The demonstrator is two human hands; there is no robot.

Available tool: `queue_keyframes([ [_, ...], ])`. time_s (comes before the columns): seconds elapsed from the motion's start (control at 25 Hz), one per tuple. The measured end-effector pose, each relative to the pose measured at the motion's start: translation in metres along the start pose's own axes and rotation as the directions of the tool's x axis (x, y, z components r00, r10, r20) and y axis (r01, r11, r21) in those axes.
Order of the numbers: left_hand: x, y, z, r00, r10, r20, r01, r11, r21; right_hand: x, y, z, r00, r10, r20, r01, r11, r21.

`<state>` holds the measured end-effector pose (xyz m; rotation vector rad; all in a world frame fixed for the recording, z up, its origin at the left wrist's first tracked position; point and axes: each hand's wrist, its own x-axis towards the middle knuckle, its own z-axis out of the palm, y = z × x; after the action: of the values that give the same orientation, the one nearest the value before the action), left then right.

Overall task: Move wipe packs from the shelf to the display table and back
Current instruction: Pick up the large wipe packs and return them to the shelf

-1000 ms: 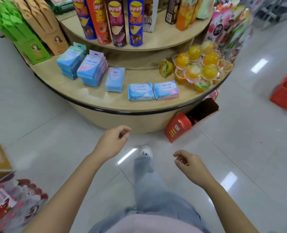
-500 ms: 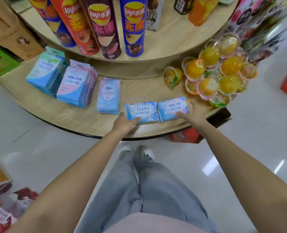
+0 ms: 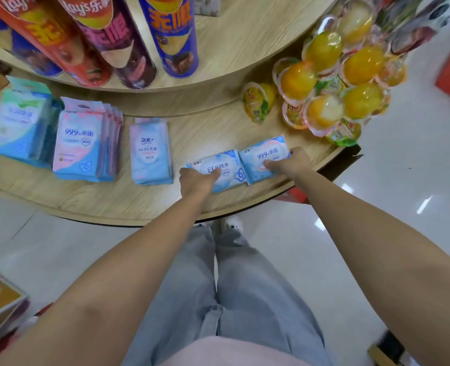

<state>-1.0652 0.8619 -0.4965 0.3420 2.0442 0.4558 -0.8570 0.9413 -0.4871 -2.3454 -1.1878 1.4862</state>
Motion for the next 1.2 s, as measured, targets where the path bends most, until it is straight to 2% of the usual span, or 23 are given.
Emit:
queue_keyframes([
  [0.12,0.009,-0.003,-0.009,0.985,-0.102,0.142,0.134,0.961,-0.241,0.0,-0.004,-0.008,0.995,0.072,0.07,-0.076,0.995,0.059],
  [0.2,0.014,-0.005,-0.015,0.967,-0.119,0.225,0.187,0.932,-0.312,0.003,-0.004,-0.012,0.986,0.101,0.134,-0.114,0.989,0.093],
  [0.36,0.006,-0.004,-0.019,0.97,-0.009,0.243,0.08,0.956,-0.283,0.011,0.002,-0.014,0.975,0.054,0.214,-0.076,0.993,0.094],
  [0.6,-0.016,-0.004,-0.025,0.969,0.115,0.217,-0.051,0.959,-0.28,-0.034,-0.01,-0.023,0.944,0.088,0.318,-0.152,0.971,0.183],
  [0.72,-0.025,-0.006,-0.034,0.948,0.177,0.264,-0.099,0.954,-0.284,-0.052,-0.001,-0.03,0.96,0.04,0.276,-0.11,0.964,0.244],
  [0.88,-0.05,0.005,-0.053,0.907,0.269,0.323,-0.136,0.915,-0.38,-0.09,0.01,-0.05,0.98,-0.038,0.196,-0.056,0.889,0.455],
  [0.96,-0.072,0.014,-0.062,0.854,0.358,0.376,-0.208,0.899,-0.385,-0.119,0.02,-0.061,0.992,-0.088,0.088,0.03,0.858,0.513],
  [1.08,-0.099,0.028,-0.077,0.764,0.466,0.446,-0.307,0.871,-0.384,-0.166,0.034,-0.068,0.987,-0.136,-0.084,0.159,0.759,0.632],
  [1.2,-0.125,0.046,-0.086,0.623,0.537,0.569,-0.393,0.844,-0.366,-0.225,0.055,-0.067,0.96,-0.101,-0.261,0.266,0.621,0.737],
])
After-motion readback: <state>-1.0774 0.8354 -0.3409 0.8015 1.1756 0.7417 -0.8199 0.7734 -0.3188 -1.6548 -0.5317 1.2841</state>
